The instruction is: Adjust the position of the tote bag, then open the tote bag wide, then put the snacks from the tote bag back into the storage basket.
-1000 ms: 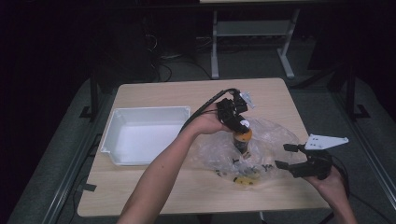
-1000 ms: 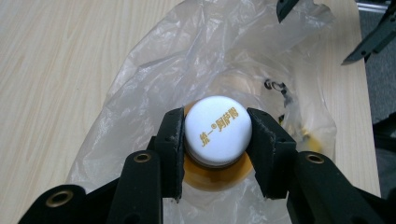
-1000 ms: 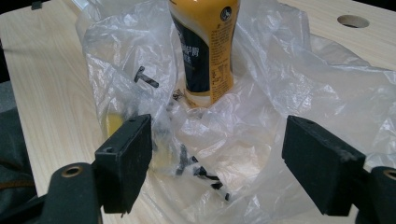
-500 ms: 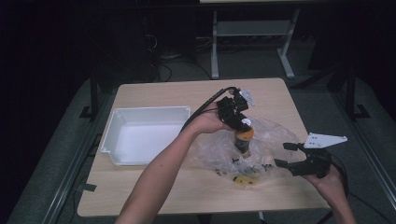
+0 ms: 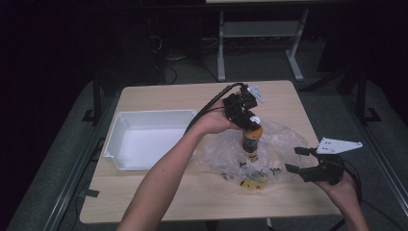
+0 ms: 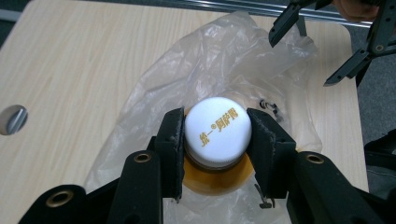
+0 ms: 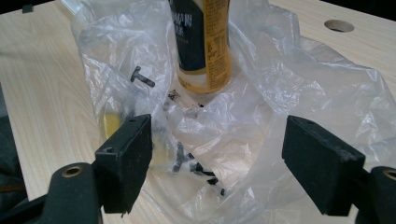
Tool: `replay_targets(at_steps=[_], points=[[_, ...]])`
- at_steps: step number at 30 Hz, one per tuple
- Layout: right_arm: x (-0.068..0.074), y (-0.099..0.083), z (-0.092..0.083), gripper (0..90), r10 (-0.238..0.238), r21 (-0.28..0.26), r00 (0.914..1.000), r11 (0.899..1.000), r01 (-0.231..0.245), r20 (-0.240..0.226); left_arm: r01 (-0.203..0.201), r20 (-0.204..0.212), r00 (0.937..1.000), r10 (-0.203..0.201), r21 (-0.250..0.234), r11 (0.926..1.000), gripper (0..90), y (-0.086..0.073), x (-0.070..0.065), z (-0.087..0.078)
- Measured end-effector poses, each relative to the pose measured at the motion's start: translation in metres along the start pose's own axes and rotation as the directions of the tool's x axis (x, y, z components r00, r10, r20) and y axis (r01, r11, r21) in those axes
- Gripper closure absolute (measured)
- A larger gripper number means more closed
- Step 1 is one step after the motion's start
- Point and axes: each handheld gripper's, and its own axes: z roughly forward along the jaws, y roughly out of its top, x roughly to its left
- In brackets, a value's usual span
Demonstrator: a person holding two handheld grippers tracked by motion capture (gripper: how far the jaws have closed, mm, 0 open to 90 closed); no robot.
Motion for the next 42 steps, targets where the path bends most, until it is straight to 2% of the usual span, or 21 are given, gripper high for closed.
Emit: replay_targets(at_steps=[5,13,22,29,32,41,42], points=[[-0.001,-0.001,-0.001,23.7,0.002,0.001,1.0,1.0,-0.002,0.004,-0.004,-0.017,0.9999,0.004,-0.027,0.9996,59.3,0.006,-0.001,-0.01],[0.0,-0.001,-0.002,23.7,0.005,-0.004,1.0,1.0,-0.005,0.003,-0.002,-0.035,0.9994,0.001,-0.018,0.9998,59.3,0.01,-0.004,-0.024],[0.001,-0.001,-0.002,23.7,0.005,-0.007,0.9999,1.0,-0.005,0.01,0.004,-0.035,0.9994,-0.005,-0.043,0.9991,59.3,0.011,-0.007,-0.041],[0.0,-0.001,0.002,23.7,0.008,0.004,1.0,1.0,-0.008,0.005,-0.006,-0.061,0.9982,0.004,-0.046,0.9989,59.3,0.012,-0.007,-0.056],[0.001,0.001,0.003,23.7,-0.001,0.003,1.0,1.0,0.001,0.005,-0.005,-0.061,0.9982,0.0,-0.067,0.9978,59.3,0.01,-0.008,-0.064],[0.001,0.002,0.006,23.7,-0.01,0.003,1.0,1.0,0.01,0.002,-0.006,-0.085,0.9963,0.001,-0.053,0.9986,59.2,0.007,-0.011,-0.082],[0.001,0.002,0.006,23.8,-0.01,0.003,0.9999,1.0,0.01,0.002,-0.004,-0.093,0.9956,0.001,-0.039,0.9992,59.2,0.004,-0.011,-0.088]])
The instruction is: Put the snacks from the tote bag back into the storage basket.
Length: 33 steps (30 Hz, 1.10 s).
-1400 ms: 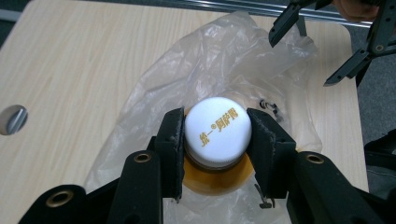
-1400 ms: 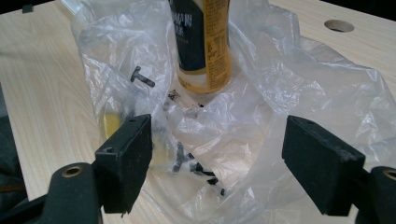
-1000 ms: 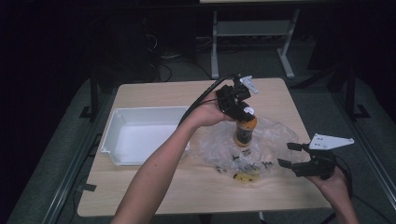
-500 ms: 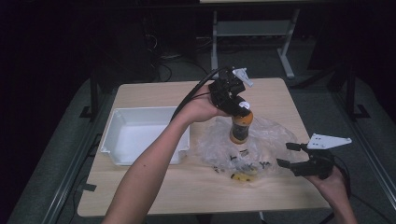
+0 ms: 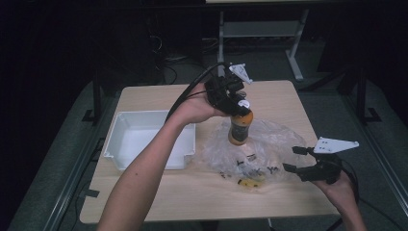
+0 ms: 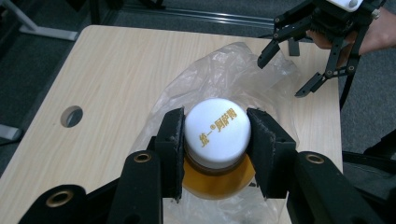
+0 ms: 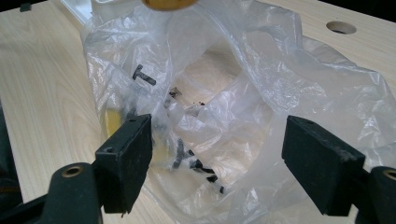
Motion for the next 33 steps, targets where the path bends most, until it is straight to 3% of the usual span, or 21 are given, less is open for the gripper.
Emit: replay_targets(at_steps=[11,20,33], points=[[0.001,0.0,-0.001,23.9,-0.003,-0.004,1.0,1.0,0.003,0.007,0.011,-0.02,0.9997,-0.011,0.009,0.9999,59.2,-0.009,0.003,-0.019],[0.002,0.0,0.0,23.9,-0.006,0.001,0.9999,1.0,0.006,0.009,0.028,-0.077,0.9967,-0.027,0.005,0.9996,59.0,-0.022,0.004,-0.04],[0.003,-0.001,0.002,23.6,-0.003,0.01,0.9999,1.0,0.002,0.016,0.07,-0.079,0.9945,-0.069,0.007,0.9975,59.0,-0.048,0.008,-0.059]])
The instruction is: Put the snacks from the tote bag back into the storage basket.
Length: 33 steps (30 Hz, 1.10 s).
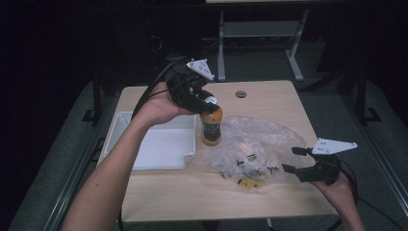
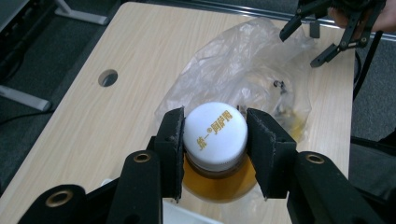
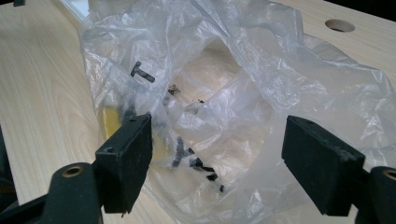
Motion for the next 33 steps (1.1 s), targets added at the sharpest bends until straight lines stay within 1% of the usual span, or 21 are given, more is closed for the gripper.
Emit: replay_targets(at_steps=[6,7,9,12,15,17,18,19,22,26,30,31,33], points=[[0.0,0.0,0.0,23.7,0.003,-0.002,1.0,1.0,-0.002,0.006,0.024,-0.027,0.9993,-0.024,-0.001,0.9997,59.0,-0.014,0.005,-0.011],[0.0,0.0,0.0,23.7,0.003,-0.002,1.0,1.0,-0.002,0.006,0.024,-0.027,0.9993,-0.024,-0.001,0.9997,59.0,-0.014,0.005,-0.011],[0.0,0.0,0.0,23.7,0.002,-0.003,1.0,1.0,-0.002,0.006,0.034,-0.039,0.9987,-0.033,0.009,0.9994,59.1,-0.021,0.007,-0.015],[0.0,0.0,0.0,23.7,0.002,-0.002,1.0,1.0,-0.002,0.007,0.036,-0.048,0.9982,-0.035,0.019,0.9992,59.1,-0.027,0.009,-0.019],[0.0,0.0,0.0,23.7,0.003,-0.002,1.0,1.0,-0.003,0.009,0.047,-0.047,0.9978,-0.046,0.018,0.9987,59.1,-0.034,0.01,-0.023],[-0.001,-0.001,0.0,23.7,0.005,-0.002,0.9999,1.0,-0.005,0.01,0.058,-0.055,0.9968,-0.058,0.014,0.9982,59.1,-0.039,0.011,-0.024],[-0.001,-0.001,0.0,23.7,0.005,-0.002,0.9999,1.0,-0.005,0.01,0.058,-0.055,0.9968,-0.058,0.014,0.9982,59.1,-0.039,0.011,-0.024],[-0.001,0.0,0.001,23.7,0.002,-0.002,0.9999,1.0,-0.002,0.011,0.059,-0.061,0.9965,-0.057,0.017,0.9981,59.1,-0.043,0.012,-0.026],[-0.001,0.0,0.001,23.7,0.001,-0.001,0.9999,1.0,-0.001,0.012,0.064,-0.061,0.9962,-0.062,0.024,0.9977,59.0,-0.046,0.013,-0.027],[0.0,0.001,0.001,23.6,0.0,-0.003,0.9999,1.0,0.0,0.013,0.068,-0.072,0.9952,-0.065,0.031,0.9972,59.1,-0.054,0.014,-0.029],[0.0,0.0,0.001,23.7,0.002,0.0,0.9999,1.0,-0.002,0.014,0.072,-0.08,0.9944,-0.069,0.042,0.9965,59.1,-0.059,0.015,-0.028],[-0.001,0.0,0.001,23.7,0.003,-0.002,0.9999,1.0,-0.002,0.012,0.079,-0.087,0.9934,-0.075,0.047,0.9958,59.0,-0.062,0.016,-0.027],[0.0,0.0,0.001,23.7,0.002,-0.008,1.0,1.0,-0.002,0.008,0.083,-0.091,0.9927,-0.078,0.043,0.9957,59.0,-0.065,0.017,-0.026]])
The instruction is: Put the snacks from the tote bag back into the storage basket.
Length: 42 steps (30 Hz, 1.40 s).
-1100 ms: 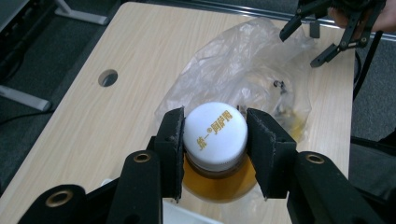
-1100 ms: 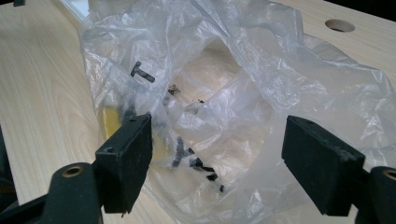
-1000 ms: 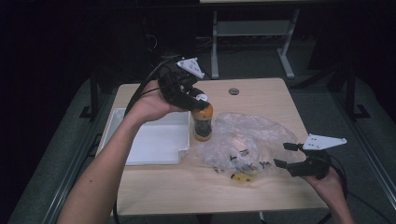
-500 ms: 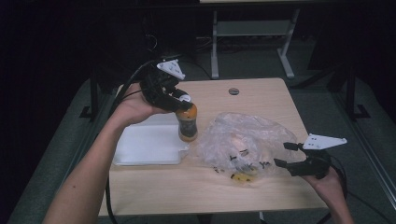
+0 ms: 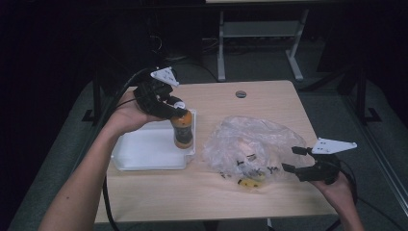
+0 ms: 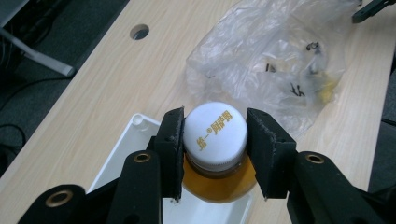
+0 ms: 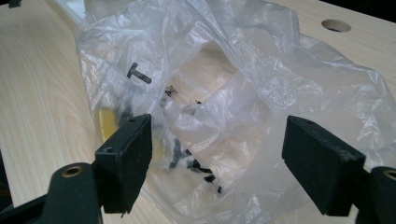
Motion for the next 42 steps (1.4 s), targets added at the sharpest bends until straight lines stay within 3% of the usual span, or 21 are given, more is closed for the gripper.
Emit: replay_targets(at_steps=[9,17,20,26,42], points=[[0.0,-0.001,-0.001,23.7,0.003,0.0,1.0,1.0,-0.003,-0.006,0.033,0.004,0.9995,-0.033,-0.017,0.9993,59.0,-0.009,0.004,0.002],[0.001,0.0,0.0,23.7,-0.004,0.006,1.0,1.0,0.004,-0.002,0.054,0.003,0.9985,-0.054,0.004,0.9985,59.0,-0.018,0.008,0.007],[0.002,0.0,-0.001,23.7,0.0,0.003,1.0,1.0,0.0,-0.001,0.062,-0.016,0.998,-0.062,0.015,0.998,59.0,-0.025,0.009,0.013],[0.002,-0.001,0.0,23.7,-0.001,0.009,1.0,1.0,0.001,-0.001,0.052,-0.011,0.9986,-0.051,0.042,0.9978,59.0,-0.029,0.01,0.022],[0.002,-0.002,0.0,23.9,-0.003,0.014,1.0,1.0,0.003,-0.003,0.07,-0.01,0.9976,-0.069,0.047,0.9964,59.0,-0.043,0.011,0.043]])
